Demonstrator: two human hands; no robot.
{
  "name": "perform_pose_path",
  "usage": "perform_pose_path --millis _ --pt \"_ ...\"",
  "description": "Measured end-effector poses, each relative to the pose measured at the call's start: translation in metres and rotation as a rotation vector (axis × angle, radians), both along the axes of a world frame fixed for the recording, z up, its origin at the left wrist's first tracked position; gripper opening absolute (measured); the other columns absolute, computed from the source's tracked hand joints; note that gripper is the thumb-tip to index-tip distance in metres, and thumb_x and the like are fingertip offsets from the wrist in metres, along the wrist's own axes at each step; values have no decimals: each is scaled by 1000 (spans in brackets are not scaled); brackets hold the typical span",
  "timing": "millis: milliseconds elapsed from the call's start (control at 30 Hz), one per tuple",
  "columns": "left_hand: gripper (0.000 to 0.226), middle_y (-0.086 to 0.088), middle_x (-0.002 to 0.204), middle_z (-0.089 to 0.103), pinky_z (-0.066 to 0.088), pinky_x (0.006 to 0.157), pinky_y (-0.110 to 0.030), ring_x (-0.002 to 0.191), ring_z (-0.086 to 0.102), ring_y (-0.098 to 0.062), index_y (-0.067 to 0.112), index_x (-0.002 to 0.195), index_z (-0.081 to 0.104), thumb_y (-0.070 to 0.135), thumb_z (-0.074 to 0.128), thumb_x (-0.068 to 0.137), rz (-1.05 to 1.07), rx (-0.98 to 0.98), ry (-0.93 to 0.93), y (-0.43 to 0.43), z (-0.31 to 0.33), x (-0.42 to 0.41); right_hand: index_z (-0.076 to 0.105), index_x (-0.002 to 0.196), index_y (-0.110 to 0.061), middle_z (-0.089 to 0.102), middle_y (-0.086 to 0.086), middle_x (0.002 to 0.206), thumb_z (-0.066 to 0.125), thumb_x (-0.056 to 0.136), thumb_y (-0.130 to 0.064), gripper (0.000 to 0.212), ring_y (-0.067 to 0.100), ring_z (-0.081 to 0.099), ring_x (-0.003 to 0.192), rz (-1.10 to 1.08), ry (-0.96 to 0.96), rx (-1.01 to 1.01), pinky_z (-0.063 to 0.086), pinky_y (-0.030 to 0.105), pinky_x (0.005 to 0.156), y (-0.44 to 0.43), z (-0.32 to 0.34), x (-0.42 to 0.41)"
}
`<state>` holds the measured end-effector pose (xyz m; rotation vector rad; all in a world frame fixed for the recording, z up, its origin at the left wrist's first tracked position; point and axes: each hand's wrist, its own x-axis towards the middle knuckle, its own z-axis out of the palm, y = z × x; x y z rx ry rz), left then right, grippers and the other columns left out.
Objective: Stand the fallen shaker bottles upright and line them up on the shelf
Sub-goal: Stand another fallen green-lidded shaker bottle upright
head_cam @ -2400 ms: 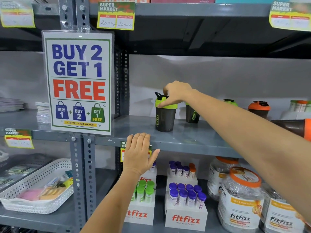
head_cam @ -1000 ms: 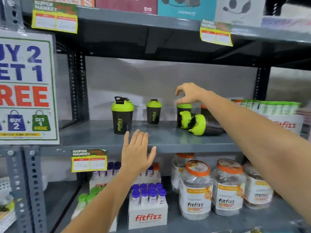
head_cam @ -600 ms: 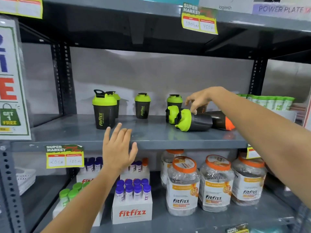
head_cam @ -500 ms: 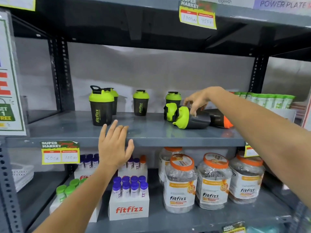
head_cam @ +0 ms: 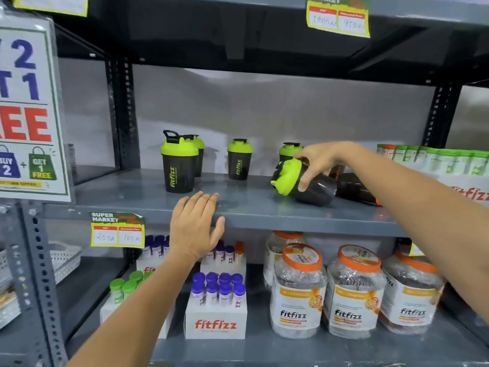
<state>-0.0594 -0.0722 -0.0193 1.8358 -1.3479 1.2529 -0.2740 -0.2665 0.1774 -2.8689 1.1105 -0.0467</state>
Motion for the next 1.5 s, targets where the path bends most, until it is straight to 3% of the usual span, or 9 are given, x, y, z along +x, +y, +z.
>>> perform_pose_path --millis 167,333,500,700,1133,1233,1300,1367,1500 --pt "53 -12 117 67 39 101 -45 113 60 -32 4 124 61 40 37 93 36 -15 30 -1 -6 -3 57 106 -17 59 -4 94 88 61 -41 60 18 64 86 84 -326 83 56 31 54 19 -9 36" --pt "53 -12 115 67 39 100 -45 111 61 -32 4 120 63 41 36 94 25 -11 28 1 -6 -2 57 106 -14 64 4 92 89 49 -53 76 23 66 76 -17 -676 160 60 36 53 34 -26 78" --pt "52 -11 117 67 39 100 -45 112 60 -32 4 121 62 41 39 93 19 -17 20 -1 -6 -2 57 109 -12 62 4 112 91 52 -47 75 20 63 97 -85 -917 265 60 36 57 45 -46 105" --pt "53 -11 119 66 37 102 -45 114 59 -32 5 125 60 42 41 92 27 -27 12 -3 -9 0 48 122 -7 58 10 125 86 55 -58 92 28 56 116 -135 -894 111 49 35 85 42 -65 120" --pt "52 -11 117 66 34 103 -44 115 59 -32 5 123 61 41 42 91 11 -53 -8 -4 -12 2 39 127 -3 59 11 120 80 56 -68 104 27 62 102 -173 -892 93 51 33 70 37 -77 118" --pt "51 -11 117 66 34 104 -44 116 58 -32 5 124 61 41 43 91 6 -59 -10 -4 -12 2 34 135 -6 58 8 127 62 48 -89 124 29 61 109 -190 -834 74 56 43 85 41 -67 111" --pt "51 -10 117 66 33 104 -44 116 58 -32 5 124 61 41 43 91 5 -64 -11 -5 -12 3 34 137 -7 55 9 134 51 56 -92 118 31 55 121 -182 -878 -1 48 44 95 41 -51 107" --pt "51 -10 116 66 34 104 -44 116 58 -31 6 123 62 41 43 91 11 -71 -14 -5 -11 2 40 130 -7 58 11 127 47 66 -88 103 33 57 116 -164 -876 -138 50 43 87 41 -28 105" --pt "51 -10 114 67 34 103 -44 114 60 -31 6 121 63 41 42 91 21 -82 -39 -5 -11 2 57 105 -10 64 10 110 42 74 -84 81 32 61 103 -141 -574 -390 43 35 73 48 16 111"
